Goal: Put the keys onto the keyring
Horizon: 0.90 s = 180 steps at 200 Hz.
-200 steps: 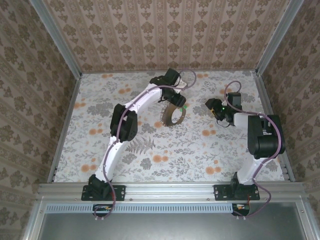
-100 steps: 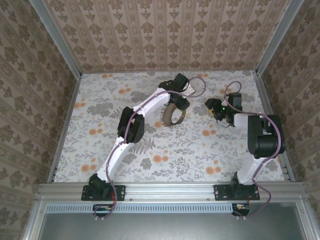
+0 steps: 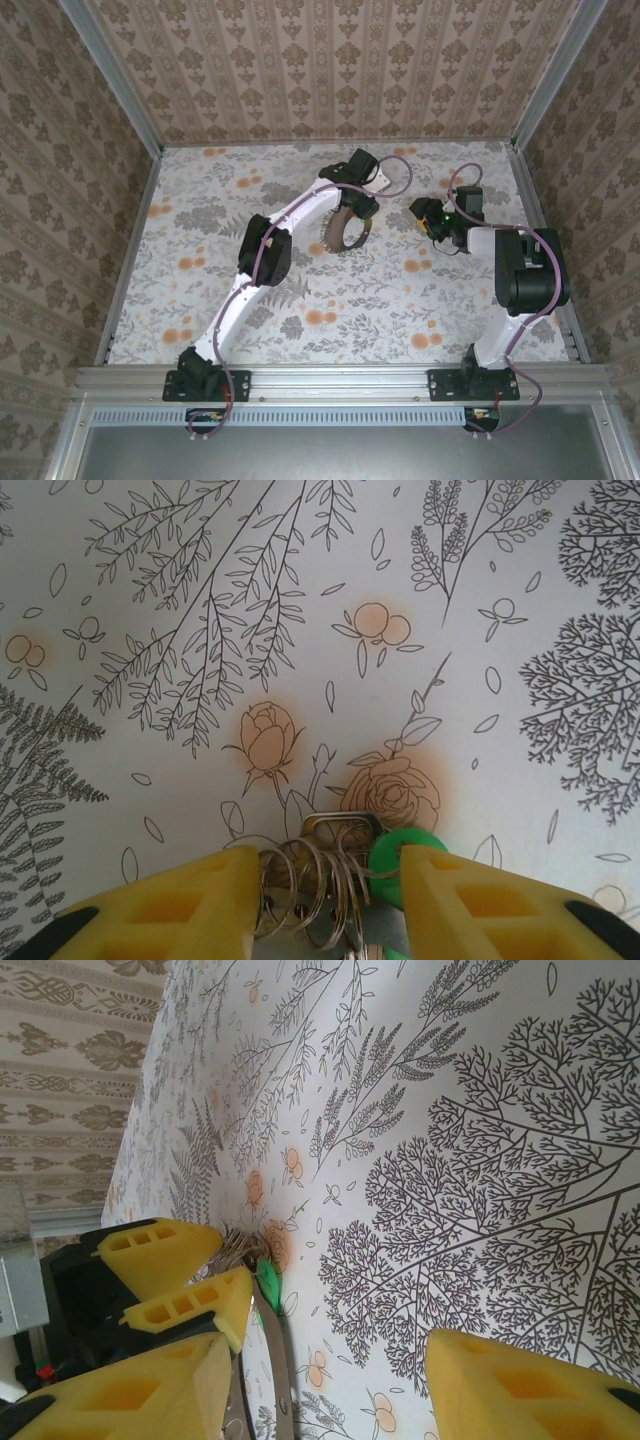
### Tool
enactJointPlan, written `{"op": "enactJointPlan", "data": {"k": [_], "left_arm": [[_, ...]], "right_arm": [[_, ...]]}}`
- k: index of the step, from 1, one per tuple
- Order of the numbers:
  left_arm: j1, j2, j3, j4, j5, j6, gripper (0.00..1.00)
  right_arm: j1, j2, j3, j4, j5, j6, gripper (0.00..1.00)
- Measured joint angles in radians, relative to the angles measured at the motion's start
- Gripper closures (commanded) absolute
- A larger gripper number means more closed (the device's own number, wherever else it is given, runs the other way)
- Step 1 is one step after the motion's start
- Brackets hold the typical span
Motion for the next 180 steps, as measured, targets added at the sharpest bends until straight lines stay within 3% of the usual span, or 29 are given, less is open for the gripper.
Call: {"op": "enactJointPlan", "data": {"k": [36,58,107,180], "left_arm": [[0.008,0.018,0.008,0.018,0.015,0.001,0.74],[0.014,0.018,0.013,0.022,0.02,0.015,1.0],[0.018,-0.006,-0.039,0.068,0.062,0.014,1.0],[0.057,-0.401,-0.549,0.257,0.267,-0.049,1.0]], "right_arm": [[0.0,0.0,0.0,-0.001,0.0,0.0,0.47],[0.0,0.0,0.0,-0.002,0.0,0.0,0.48],[0.0,-0.012,0.0,-0.017,-0.003,0.0,0.49],[0.013,-0.174,-0.029,-0.008,-0.037,-0.005,0.5]]}}
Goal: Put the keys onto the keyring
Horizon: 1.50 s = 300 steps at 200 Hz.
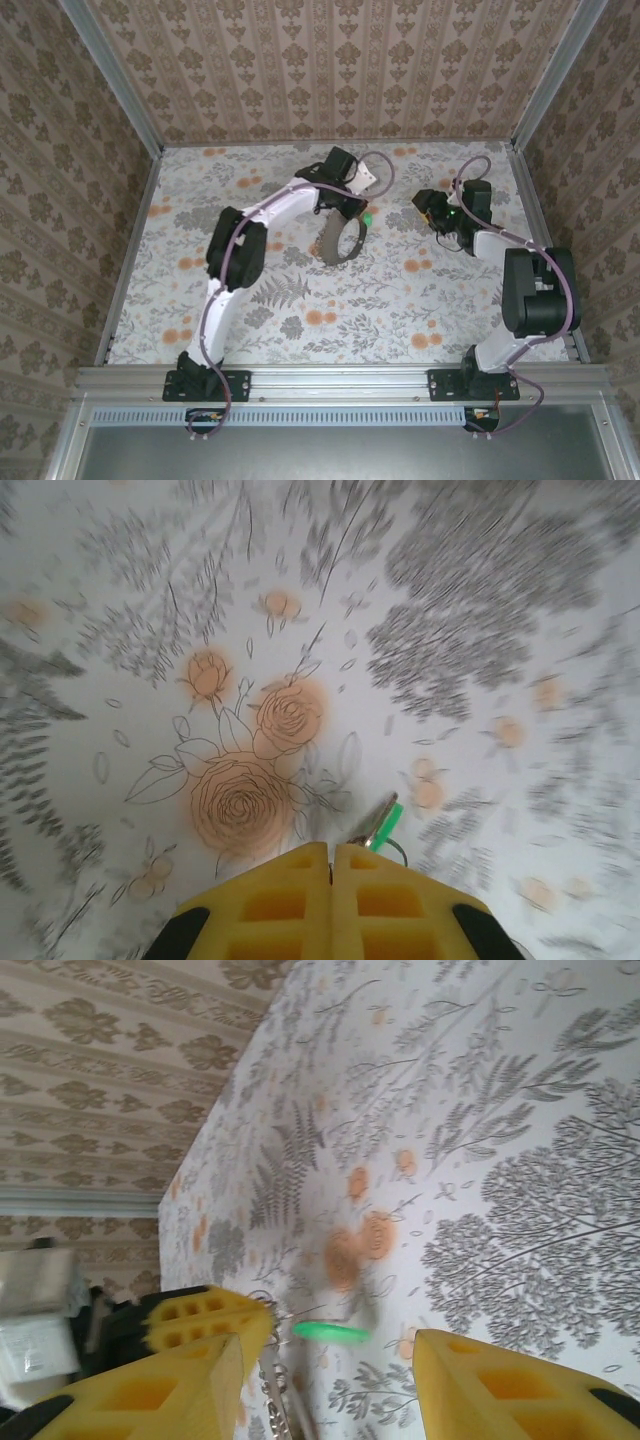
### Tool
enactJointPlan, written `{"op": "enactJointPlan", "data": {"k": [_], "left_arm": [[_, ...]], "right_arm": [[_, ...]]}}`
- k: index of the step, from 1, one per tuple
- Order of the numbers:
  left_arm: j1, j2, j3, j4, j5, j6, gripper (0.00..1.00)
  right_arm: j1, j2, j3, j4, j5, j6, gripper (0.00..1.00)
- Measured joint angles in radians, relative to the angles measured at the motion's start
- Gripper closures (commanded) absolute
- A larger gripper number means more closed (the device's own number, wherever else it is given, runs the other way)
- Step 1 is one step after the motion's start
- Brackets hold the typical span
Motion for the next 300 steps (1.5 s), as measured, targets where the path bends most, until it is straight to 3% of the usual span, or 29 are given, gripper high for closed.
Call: {"op": "enactJointPlan", "data": {"k": [55,156,196,300], "left_arm": [[0.049,-0.34,-0.192,0.169,0.199,-0.034,1.0],[0.069,-0.574,-0.387,0.415,0.465,-0.089,1.0],[0.07,-0.621,-0.388,0.461,0.537,-0.104,1.0],[0.077,-0.643,-0.387,0.42,0.664,-0.092,1.0]], "right_arm": [[0.089,-0.106,-0.066,0.131,-0.079,-0.023,0.51],[0.145,-0.464,-0.078,0.179,-0.164,-0.113,0.48],[0.188,-0.472,-0.021,0.163,-0.227,-0.155,0.4],[0.255,-0.346,0.149,0.185,-0.342,-0.179,0.4]]}}
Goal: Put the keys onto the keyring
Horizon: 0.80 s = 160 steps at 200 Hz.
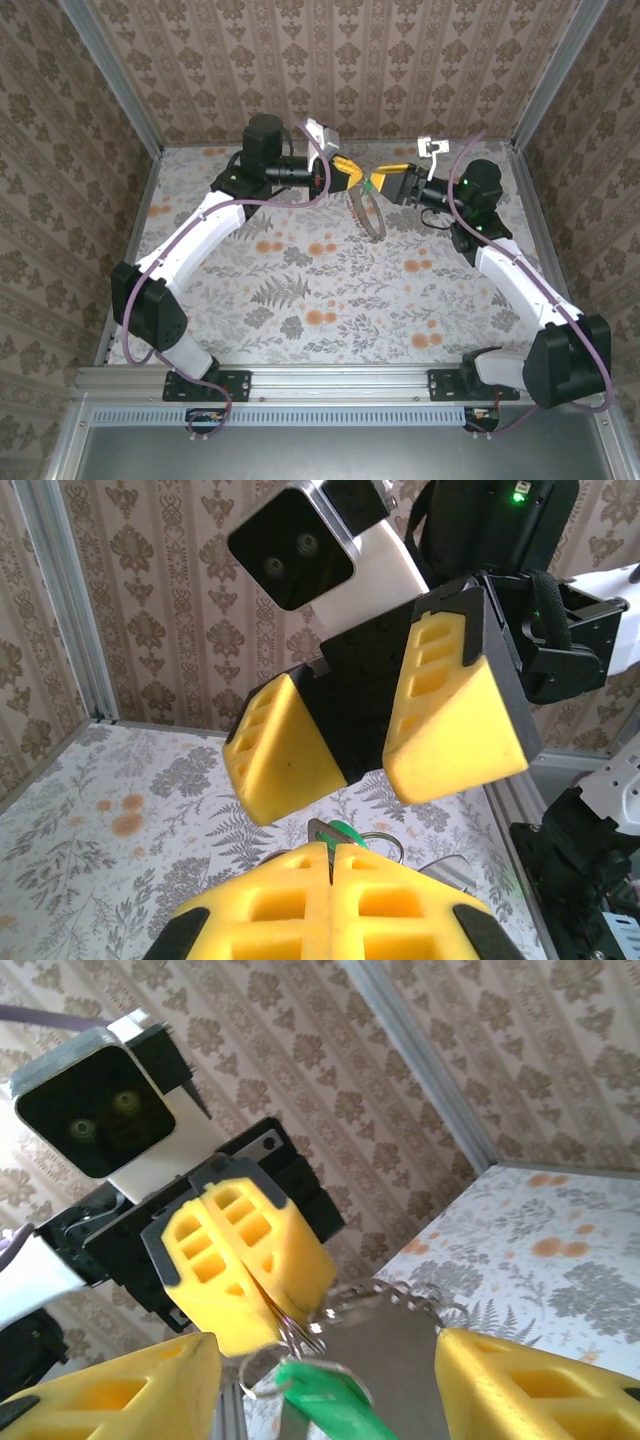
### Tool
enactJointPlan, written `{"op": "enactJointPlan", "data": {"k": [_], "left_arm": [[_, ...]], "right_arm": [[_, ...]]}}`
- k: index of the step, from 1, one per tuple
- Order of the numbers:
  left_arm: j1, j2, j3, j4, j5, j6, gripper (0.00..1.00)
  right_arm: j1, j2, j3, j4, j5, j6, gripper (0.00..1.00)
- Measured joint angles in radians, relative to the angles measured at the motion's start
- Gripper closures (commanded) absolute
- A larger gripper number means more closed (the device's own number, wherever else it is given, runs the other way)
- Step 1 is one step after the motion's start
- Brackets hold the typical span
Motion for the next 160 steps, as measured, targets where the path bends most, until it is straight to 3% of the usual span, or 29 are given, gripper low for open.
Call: {"op": "enactJointPlan", "data": {"k": [37,119,151,160], "left_arm": [[0.0,0.0,0.0,-0.019,0.012,0.017,1.0],[0.012,0.0,0.013,-0.043,0.017,0.027,1.0],[0.013,0.0,0.018,-0.053,0.017,0.026,1.0],[0.013,0.0,0.021,-0.055,0.016,0.026,0.84]], "right_arm": [[0.037,0.034,0.02,-0.002,-0.033,-0.019,0.45],[0.042,0.05,0.025,-0.012,-0.07,-0.053,1.0],[0.042,0.05,0.025,-0.009,-0.072,-0.049,1.0],[0.042,0.05,0.025,-0.006,-0.072,-0.048,1.0]]}}
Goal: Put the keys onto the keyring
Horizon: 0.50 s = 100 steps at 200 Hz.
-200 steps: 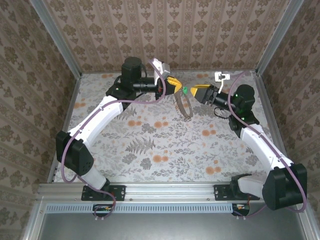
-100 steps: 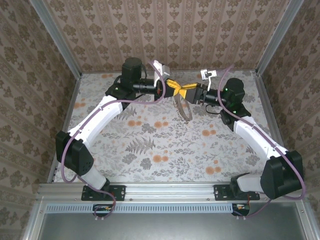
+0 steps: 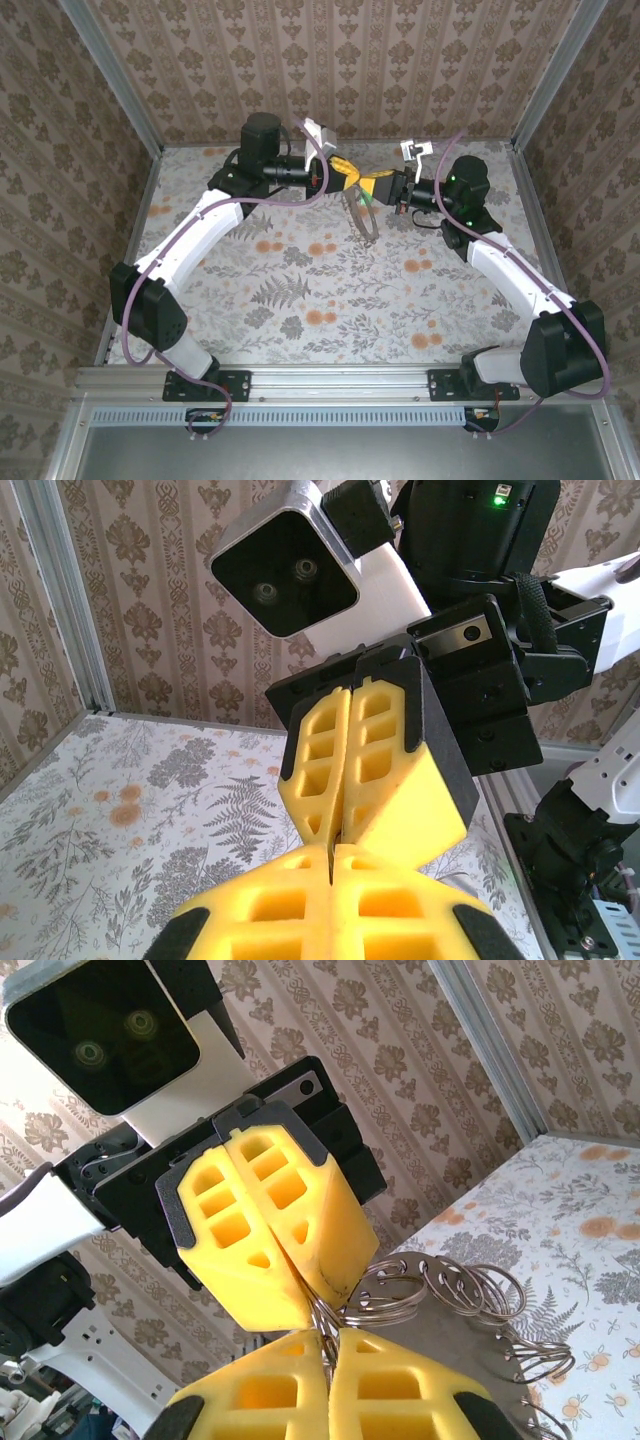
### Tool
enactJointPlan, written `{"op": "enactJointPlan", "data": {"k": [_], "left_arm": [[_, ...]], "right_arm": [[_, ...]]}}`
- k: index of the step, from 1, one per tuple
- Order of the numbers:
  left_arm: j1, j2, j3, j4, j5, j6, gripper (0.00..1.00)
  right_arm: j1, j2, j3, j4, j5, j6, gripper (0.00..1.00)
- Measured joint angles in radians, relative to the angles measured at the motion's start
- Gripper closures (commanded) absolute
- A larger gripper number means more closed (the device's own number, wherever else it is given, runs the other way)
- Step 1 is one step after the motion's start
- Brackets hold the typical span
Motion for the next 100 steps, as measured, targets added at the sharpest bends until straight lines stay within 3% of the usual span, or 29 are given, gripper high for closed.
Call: {"op": "enactJointPlan", "data": {"k": [38,70,100], "left_arm": [[-0.006,-0.001,0.016,0.024,-0.038,-0.042,0.41],[0.007,-0.039,-0.028,0.109,-0.119,-0.129,0.36],[0.041,-0.078,-0.076,0.184,-0.153,-0.24,0.43]], "right_arm": [[0.0,0.0,-0.009,0.016,0.028,0.003,1.0],[0.0,0.003,-0.01,0.043,0.043,0.008,1.0],[0.0,0.021,-0.01,0.074,0.052,0.023,1.0]]}}
